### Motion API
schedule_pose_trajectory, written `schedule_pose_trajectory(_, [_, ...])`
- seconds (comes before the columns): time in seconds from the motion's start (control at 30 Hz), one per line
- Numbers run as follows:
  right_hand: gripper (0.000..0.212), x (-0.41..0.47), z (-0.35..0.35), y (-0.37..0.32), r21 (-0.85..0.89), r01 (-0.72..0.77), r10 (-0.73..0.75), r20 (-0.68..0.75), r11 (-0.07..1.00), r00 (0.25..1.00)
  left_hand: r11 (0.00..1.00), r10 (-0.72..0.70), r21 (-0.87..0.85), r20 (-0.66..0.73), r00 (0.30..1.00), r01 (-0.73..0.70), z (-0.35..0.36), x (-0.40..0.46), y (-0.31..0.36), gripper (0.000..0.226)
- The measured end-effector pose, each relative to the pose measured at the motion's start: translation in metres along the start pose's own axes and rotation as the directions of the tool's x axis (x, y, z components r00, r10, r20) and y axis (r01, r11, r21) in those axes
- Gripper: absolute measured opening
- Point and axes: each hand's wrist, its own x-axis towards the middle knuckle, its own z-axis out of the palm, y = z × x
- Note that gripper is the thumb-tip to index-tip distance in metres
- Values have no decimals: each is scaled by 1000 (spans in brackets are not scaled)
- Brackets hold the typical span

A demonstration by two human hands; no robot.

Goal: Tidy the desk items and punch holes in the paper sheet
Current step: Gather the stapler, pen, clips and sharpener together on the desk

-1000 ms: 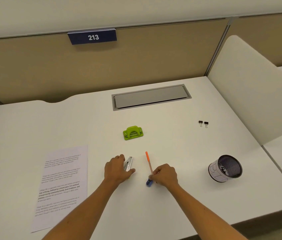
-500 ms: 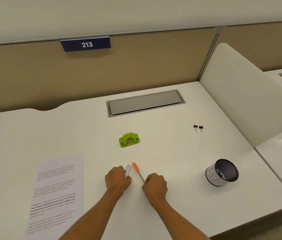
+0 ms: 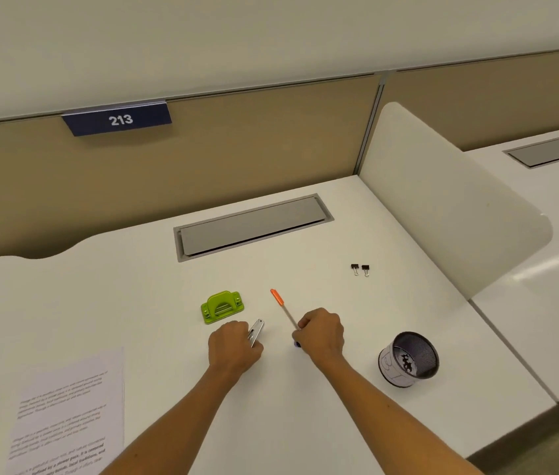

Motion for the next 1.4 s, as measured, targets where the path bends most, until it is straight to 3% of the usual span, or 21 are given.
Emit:
schedule_pose_trajectory(0.33, [18, 116, -128, 37, -43, -107, 102, -101, 993, 990, 989, 149, 7, -7, 989, -149, -1, 69, 109, 20])
schedule_pose_trajectory(0.6, [20, 183, -165, 82, -95, -227, 220, -77, 969, 972, 963, 265, 36, 48, 963, -267, 12, 120, 190, 17])
schedule_pose_trajectory(0.9, [22, 229, -170, 96, -191, -219, 220, -14, 957, 975, 744, 613, 181, 198, 765, -643, 39, 157, 240, 23])
schedule_pose_trajectory(1.17, [19, 246, -167, 105, -282, -100, 141, 130, 954, 982, 546, 756, 247, 266, 598, -800, 48, 168, 257, 16])
schedule_pose_trajectory(1.4, [19, 255, -175, 109, -235, -68, 106, 153, 970, 983, 590, 760, 187, 200, 619, -785, 49, 161, 251, 29])
